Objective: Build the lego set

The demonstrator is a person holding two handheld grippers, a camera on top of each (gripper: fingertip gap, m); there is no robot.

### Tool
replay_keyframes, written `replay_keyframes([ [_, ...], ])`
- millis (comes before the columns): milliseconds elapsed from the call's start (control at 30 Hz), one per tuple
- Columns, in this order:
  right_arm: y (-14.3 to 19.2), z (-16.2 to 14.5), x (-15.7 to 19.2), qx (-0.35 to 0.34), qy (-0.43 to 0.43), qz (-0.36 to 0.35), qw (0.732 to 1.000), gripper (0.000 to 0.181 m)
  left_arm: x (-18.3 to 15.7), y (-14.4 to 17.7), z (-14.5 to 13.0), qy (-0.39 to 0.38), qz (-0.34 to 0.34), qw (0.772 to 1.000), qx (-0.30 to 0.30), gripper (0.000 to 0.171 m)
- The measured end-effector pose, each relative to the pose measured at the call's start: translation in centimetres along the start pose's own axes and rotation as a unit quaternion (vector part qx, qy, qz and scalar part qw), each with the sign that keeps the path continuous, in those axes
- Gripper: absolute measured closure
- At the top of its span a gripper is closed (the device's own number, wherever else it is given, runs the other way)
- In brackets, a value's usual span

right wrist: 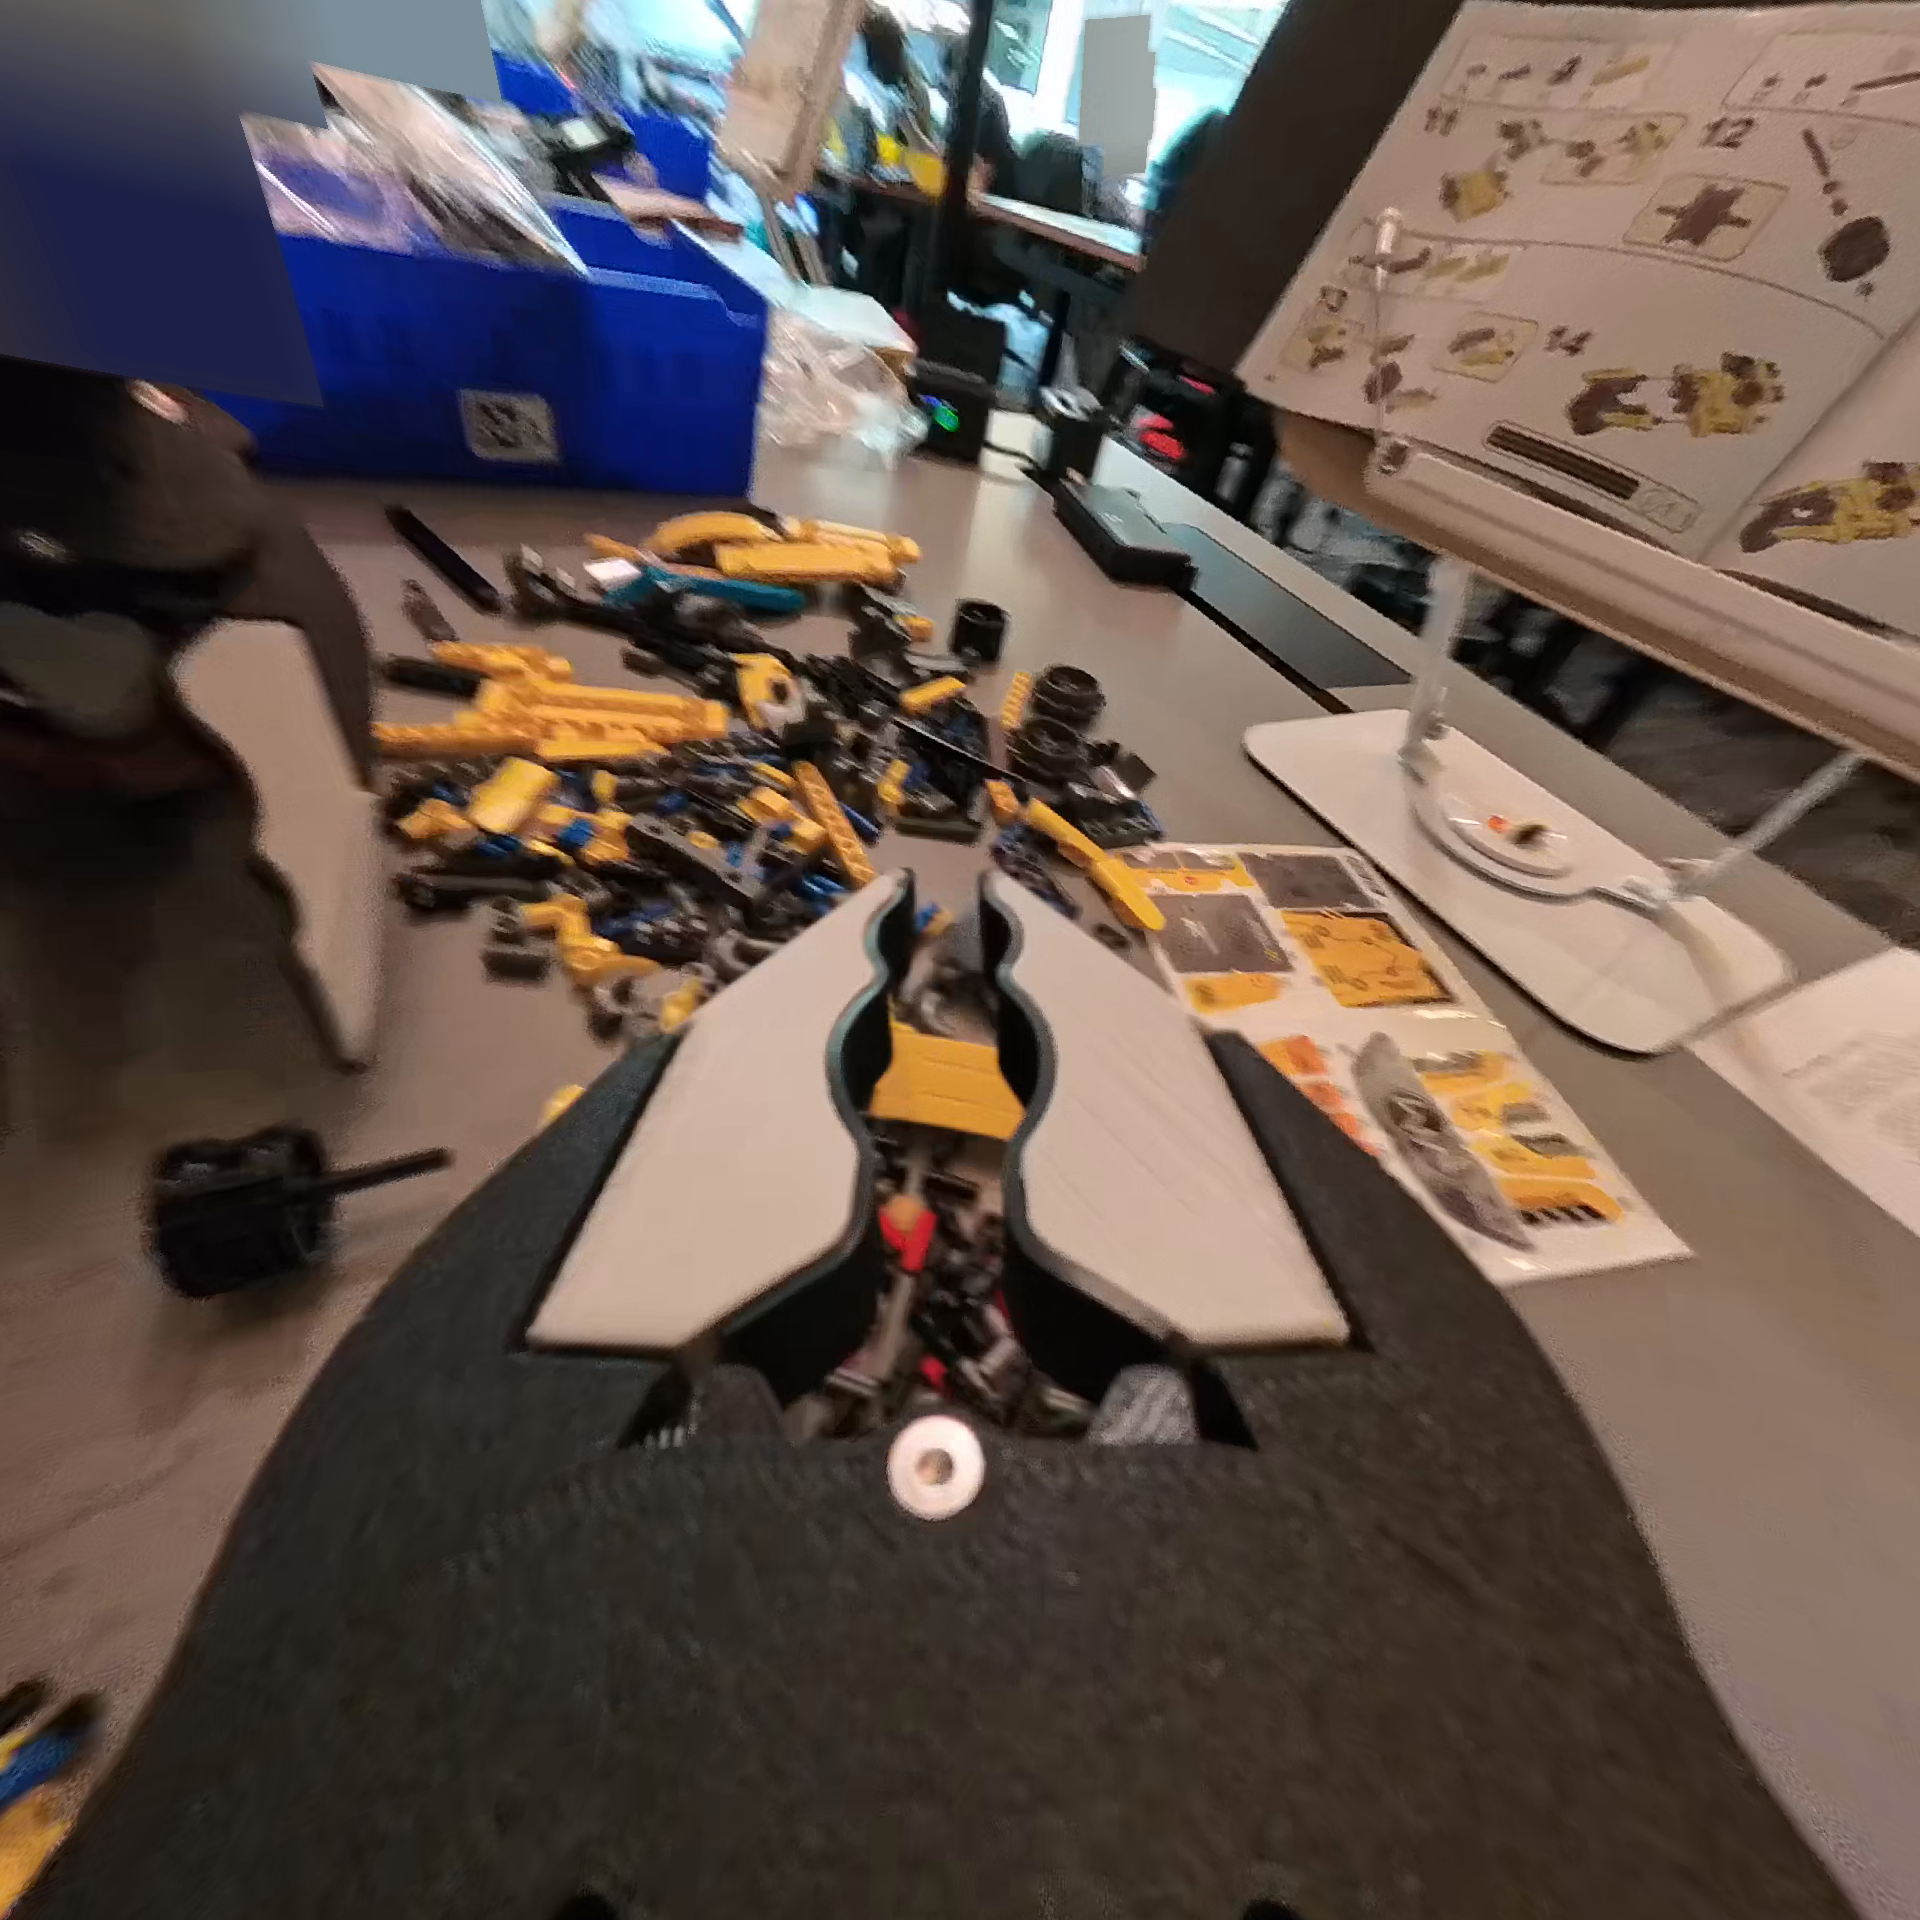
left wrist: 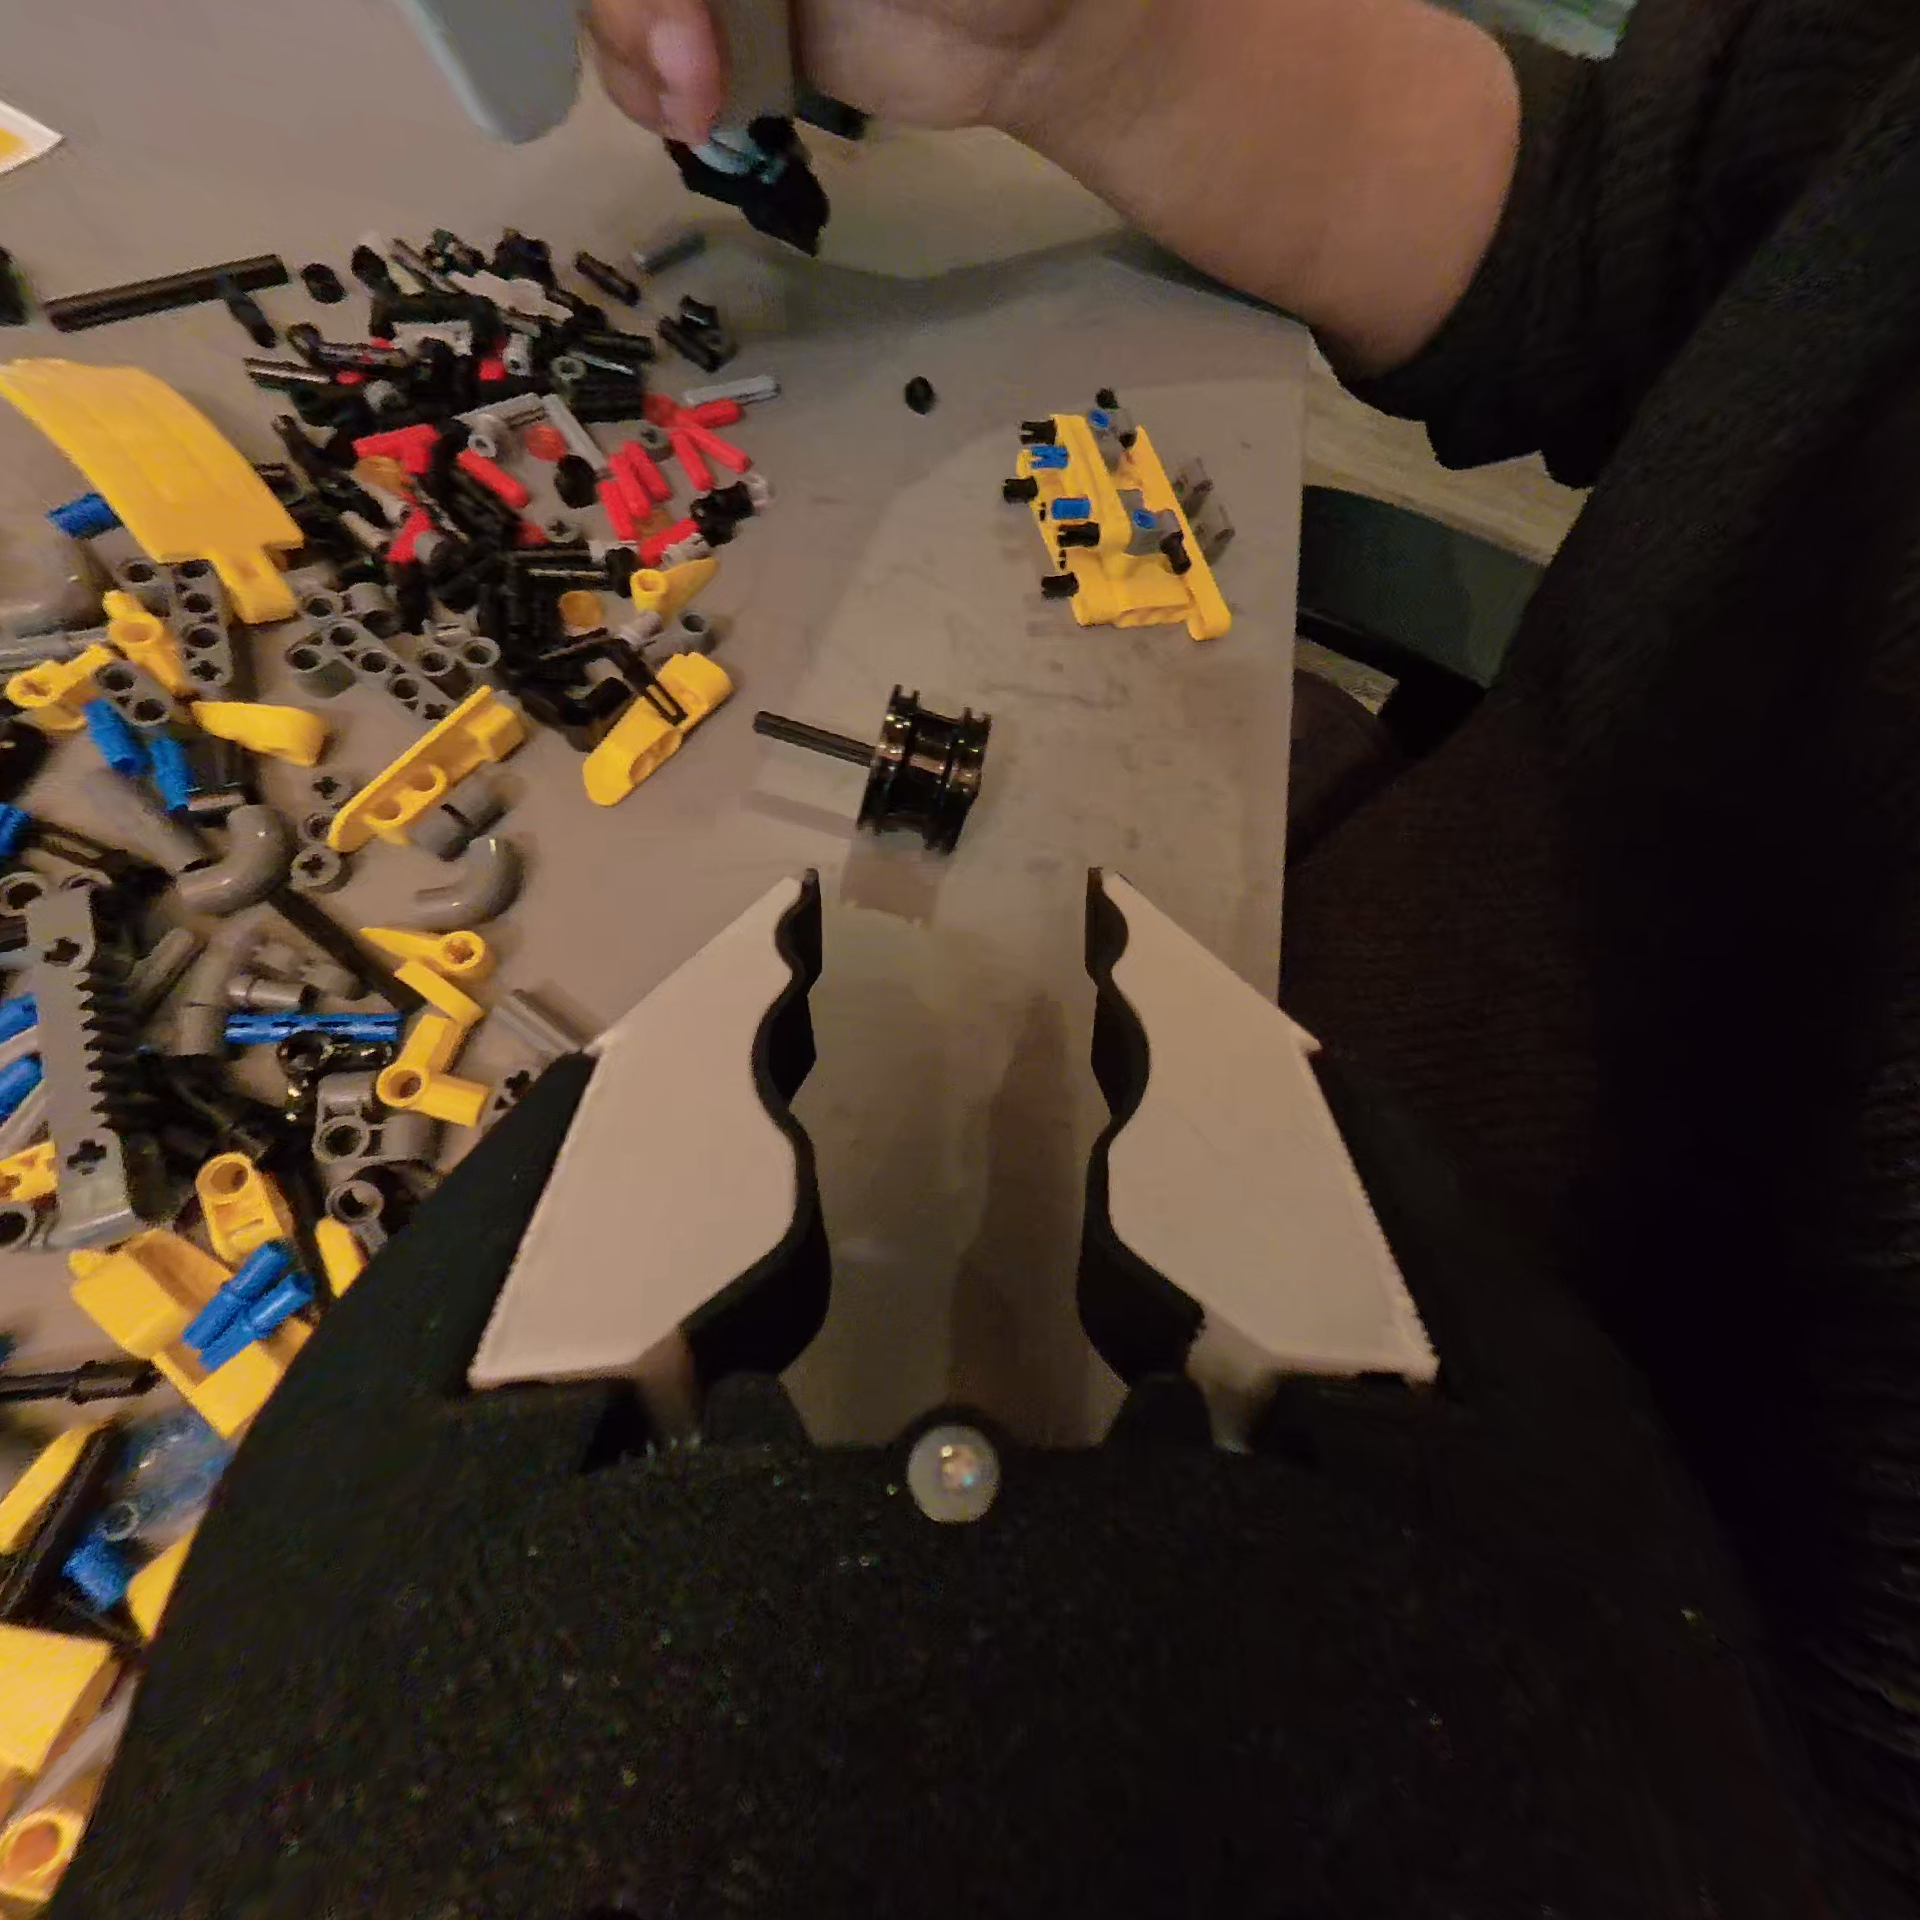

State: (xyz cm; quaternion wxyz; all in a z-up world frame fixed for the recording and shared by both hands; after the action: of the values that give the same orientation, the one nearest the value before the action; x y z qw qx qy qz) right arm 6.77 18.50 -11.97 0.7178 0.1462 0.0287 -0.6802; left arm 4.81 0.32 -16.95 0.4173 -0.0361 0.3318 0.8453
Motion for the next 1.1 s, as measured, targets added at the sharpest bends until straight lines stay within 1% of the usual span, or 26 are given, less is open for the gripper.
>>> replay_keyframes([
  [33, 0.2, 0.4, 0.5, -0.011, -0.022, 0.031, 0.999, 0.159, 0.2, 0.0, 0.1, -0.007, 0.015, 1.0, 0.0, 0.12],
  [67, 0.6, 0.7, 1.4, -0.019, -0.05, 0.089, 0.995, 0.141, 0.3, 0.1, 0.3, -0.027, 0.04, 0.999, -0.002, 0.118],
  [100, 1.3, 1.0, 2.8, -0.017, -0.073, 0.167, 0.983, 0.116, 0.4, 0.2, 0.7, -0.06, 0.072, 0.996, -0.009, 0.114],
  [133, 2.1, 1.2, 4.1, -0.006, -0.081, 0.24, 0.967, 0.103, 0.3, 0.3, 1.0, -0.095, 0.102, 0.99, -0.019, 0.114],
  [167, 2.6, 1.2, 5.0, 0.007, -0.079, 0.281, 0.956, 0.103, 0.1, 0.4, 1.3, -0.123, 0.124, 0.984, -0.026, 0.114],
  [200, 2.8, 1.1, 5.6, 0.015, -0.07, 0.295, 0.953, 0.103, -0.2, 0.4, 1.3, -0.141, 0.134, 0.98, -0.027, 0.113],
  [233, 3.0, 0.8, 6.0, 0.02, -0.057, 0.295, 0.953, 0.103, -0.4, 0.2, 1.3, -0.152, 0.127, 0.98, -0.02, 0.113],
  [300, 3.3, 0.1, 6.9, 0.035, -0.029, 0.292, 0.955, 0.103, -0.3, -0.2, 1.0, -0.14, 0.111, 0.984, 0.005, 0.113],
  [367, 3.9, -0.4, 8.0, 0.049, 0.003, 0.299, 0.953, 0.103, 0.1, -0.2, 0.7, -0.135, 0.12, 0.983, 0.036, 0.113],
  [433, 4.5, 0.3, 8.8, 0.025, 0.018, 0.304, 0.952, 0.103, -0.2, 0.3, 0.3, -0.15, 0.127, 0.978, 0.072, 0.113],
  [467, 4.7, 1.1, 9.1, 0.0, 0.007, 0.305, 0.952, 0.106, -0.8, 0.6, 0.2, -0.156, 0.112, 0.978, 0.079, 0.114],
  [500, 5.0, 2.0, 9.1, -0.022, -0.008, 0.306, 0.952, 0.107, -1.3, 0.8, 0.2, -0.154, 0.098, 0.981, 0.07, 0.115],
  [567, 5.5, 3.0, 9.0, -0.046, -0.012, 0.305, 0.951, 0.107, -1.9, 1.3, 0.6, -0.144, 0.089, 0.985, 0.032, 0.115],
  [633, 5.5, 2.8, 8.3, -0.048, -0.006, 0.285, 0.957, 0.11, -2.1, 1.4, 0.4, -0.136, 0.076, 0.988, 0.012, 0.115],
  [700, 5.4, 1.8, 7.9, -0.022, -0.004, 0.287, 0.958, 0.111, -1.8, 1.3, -0.2, -0.128, 0.068, 0.989, 0.028, 0.115],
  [767, 5.2, 1.1, 8.0, 0.0, -0.006, 0.301, 0.954, 0.111, -2.0, 1.1, -0.9, -0.124, 0.04, 0.99, 0.059, 0.116],
  [833, 5.2, 0.7, 8.5, 0.008, 0.007, 0.313, 0.95, 0.111, -2.3, 1.0, -1.2, -0.123, 0.008, 0.989, 0.08, 0.128],
  [900, 4.9, 0.2, 8.9, 0.011, 0.036, 0.304, 0.952, 0.111, -2.0, 1.5, -1.1, -0.131, 0.007, 0.987, 0.088, 0.13],
  [933, 4.7, -0.1, 9.0, 0.015, 0.05, 0.298, 0.953, 0.111, -1.9, 1.8, -1.0, -0.136, 0.005, 0.987, 0.087, 0.134],
  [1000, 4.3, -0.7, 9.1, 0.027, 0.064, 0.29, 0.955, 0.111, -1.4, 2.5, -0.5, -0.143, 0.014, 0.987, 0.068, 0.137],
  [1067, 4.1, -1.1, 8.9, 0.037, 0.06, 0.289, 0.955, 0.111, -0.5, 2.7, -0.2, -0.144, 0.023, 0.989, 0.031, 0.137],
  [1100, 4.1, -1.2, 8.8, 0.038, 0.058, 0.292, 0.954, 0.111, -0.2, 2.5, -0.3, -0.138, 0.015, 0.99, 0.011, 0.137],
])
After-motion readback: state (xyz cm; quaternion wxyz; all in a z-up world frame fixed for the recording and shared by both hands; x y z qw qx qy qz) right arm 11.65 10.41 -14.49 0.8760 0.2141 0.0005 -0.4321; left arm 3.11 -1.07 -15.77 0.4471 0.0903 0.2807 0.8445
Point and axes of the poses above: each gripper's, where its closed fingertips meet, y back along the fingers, z out of its top, x = y × z across the jaws, the point moved 6 cm from there along y, back along the fingers, and after that the axes turned 11 degrees about -z, right-handed, at the moved point
